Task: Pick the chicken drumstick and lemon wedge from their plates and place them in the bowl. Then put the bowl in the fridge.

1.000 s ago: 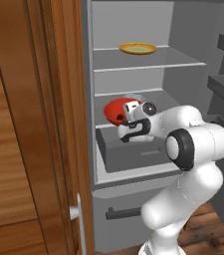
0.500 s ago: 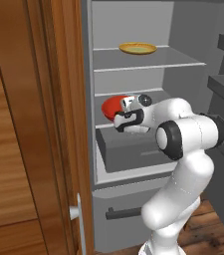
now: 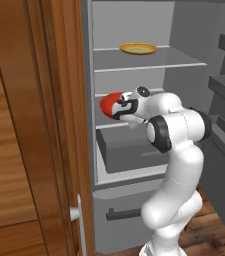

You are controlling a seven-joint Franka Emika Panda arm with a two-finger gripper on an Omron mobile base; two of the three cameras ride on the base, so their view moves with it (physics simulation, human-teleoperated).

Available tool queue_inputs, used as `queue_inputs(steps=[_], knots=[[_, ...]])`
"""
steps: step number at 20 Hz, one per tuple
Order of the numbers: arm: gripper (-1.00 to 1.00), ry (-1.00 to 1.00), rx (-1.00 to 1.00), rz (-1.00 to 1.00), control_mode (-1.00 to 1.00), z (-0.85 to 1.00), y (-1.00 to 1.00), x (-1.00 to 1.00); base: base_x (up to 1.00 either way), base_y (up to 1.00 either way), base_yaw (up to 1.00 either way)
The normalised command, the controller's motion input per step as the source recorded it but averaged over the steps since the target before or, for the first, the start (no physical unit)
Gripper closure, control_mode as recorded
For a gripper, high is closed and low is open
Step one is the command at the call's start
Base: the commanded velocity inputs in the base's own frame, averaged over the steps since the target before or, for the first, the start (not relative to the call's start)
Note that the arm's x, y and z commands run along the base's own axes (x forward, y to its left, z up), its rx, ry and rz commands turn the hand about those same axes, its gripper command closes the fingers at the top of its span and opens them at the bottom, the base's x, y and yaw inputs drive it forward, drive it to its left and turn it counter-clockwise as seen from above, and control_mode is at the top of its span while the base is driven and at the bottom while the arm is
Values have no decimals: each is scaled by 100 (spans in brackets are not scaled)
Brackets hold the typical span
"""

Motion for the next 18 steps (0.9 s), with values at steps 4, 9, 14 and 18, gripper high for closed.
queue_inputs(steps=[4,9,14,18], knots=[[100,4,4,3,-100,-6,0,36,0,0,0],[100,7,5,3,-100,0,0,29,0,0,0],[100,5,6,0,-100,0,0,35,0,0,0],[100,6,3,0,-100,-3,0,28,0,0,0]])
